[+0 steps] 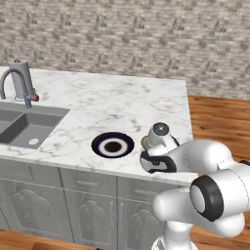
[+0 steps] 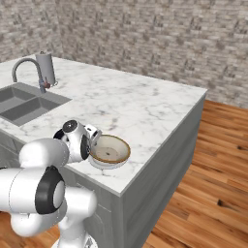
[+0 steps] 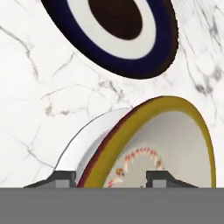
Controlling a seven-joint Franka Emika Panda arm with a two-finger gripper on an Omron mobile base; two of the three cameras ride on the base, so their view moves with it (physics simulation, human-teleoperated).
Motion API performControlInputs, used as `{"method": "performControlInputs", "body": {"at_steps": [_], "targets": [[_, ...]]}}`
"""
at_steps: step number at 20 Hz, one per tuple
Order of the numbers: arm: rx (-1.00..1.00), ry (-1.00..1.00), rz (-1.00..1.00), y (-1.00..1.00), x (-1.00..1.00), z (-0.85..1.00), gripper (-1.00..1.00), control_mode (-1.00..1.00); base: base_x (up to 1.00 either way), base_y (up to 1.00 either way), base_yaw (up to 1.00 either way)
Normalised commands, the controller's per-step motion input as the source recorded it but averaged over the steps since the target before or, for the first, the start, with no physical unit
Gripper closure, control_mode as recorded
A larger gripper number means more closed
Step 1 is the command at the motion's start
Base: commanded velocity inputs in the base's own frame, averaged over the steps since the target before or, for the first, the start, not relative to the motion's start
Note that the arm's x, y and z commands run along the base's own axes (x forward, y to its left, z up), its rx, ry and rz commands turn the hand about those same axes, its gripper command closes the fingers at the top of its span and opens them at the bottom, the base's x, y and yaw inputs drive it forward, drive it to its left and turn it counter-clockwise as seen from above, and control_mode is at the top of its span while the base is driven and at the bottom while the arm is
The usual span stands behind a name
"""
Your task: Move the bowls from the cabinet to the plates on the dining table.
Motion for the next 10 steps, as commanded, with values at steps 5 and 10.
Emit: {"method": "performControlInputs", "body": {"at_steps": [5, 10], "targets": [[0.00, 0.00, 0.00, -0.01, 0.00, -0.10, -1.00, -1.00, 0.00, 0.00, 0.00], [0.00, 0.00, 0.00, 0.02, -0.02, -0.05, -1.00, -1.00, 0.00, 0.00, 0.00]]}}
